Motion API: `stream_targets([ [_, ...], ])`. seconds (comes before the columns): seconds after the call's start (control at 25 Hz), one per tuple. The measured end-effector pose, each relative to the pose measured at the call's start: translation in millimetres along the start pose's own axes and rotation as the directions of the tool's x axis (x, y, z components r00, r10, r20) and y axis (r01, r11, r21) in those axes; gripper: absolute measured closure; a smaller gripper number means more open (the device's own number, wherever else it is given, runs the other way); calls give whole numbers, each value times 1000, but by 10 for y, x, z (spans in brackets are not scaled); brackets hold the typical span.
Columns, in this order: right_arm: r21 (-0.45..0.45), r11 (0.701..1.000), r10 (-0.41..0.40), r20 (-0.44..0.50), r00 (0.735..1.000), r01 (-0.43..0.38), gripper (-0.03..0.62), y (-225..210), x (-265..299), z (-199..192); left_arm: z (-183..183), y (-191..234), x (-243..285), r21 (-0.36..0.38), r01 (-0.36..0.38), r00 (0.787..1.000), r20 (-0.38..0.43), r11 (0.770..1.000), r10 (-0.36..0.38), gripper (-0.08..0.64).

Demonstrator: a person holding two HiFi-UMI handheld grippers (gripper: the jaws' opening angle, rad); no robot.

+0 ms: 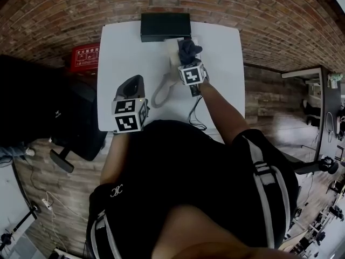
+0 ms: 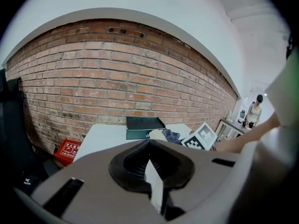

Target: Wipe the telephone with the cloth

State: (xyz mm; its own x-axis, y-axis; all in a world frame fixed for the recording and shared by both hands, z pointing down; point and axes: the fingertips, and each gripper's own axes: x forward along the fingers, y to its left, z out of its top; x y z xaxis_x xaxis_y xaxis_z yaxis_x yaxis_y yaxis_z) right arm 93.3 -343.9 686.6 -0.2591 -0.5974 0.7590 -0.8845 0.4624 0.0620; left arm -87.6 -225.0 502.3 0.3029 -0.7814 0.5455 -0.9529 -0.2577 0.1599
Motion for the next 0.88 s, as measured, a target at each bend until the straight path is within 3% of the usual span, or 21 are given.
stream_targets([
  [0.16,-2,1000,17,-34,999,-17,561,136,-149,-371,-52,-24,33,-14,18,1000,-12,1000,-18,563],
  [0.44,189,981,59,-74,995,-44,561,161,-366,-630,-79,-86,81,-6,36,999,-30,999,-36,563],
  [0.64,105,995,11,-45,999,-6,561,110,-320,-714,-89,-11,89,-26,20,999,-40,999,-21,563],
  [0.76,164,986,7,-38,999,0,561,52,-228,-587,-123,25,116,-43,17,999,-50,999,-19,563],
  [0.88,163,987,10,-22,1000,-6,561,38,-235,-576,-159,-21,137,-43,23,998,-59,999,-26,563],
])
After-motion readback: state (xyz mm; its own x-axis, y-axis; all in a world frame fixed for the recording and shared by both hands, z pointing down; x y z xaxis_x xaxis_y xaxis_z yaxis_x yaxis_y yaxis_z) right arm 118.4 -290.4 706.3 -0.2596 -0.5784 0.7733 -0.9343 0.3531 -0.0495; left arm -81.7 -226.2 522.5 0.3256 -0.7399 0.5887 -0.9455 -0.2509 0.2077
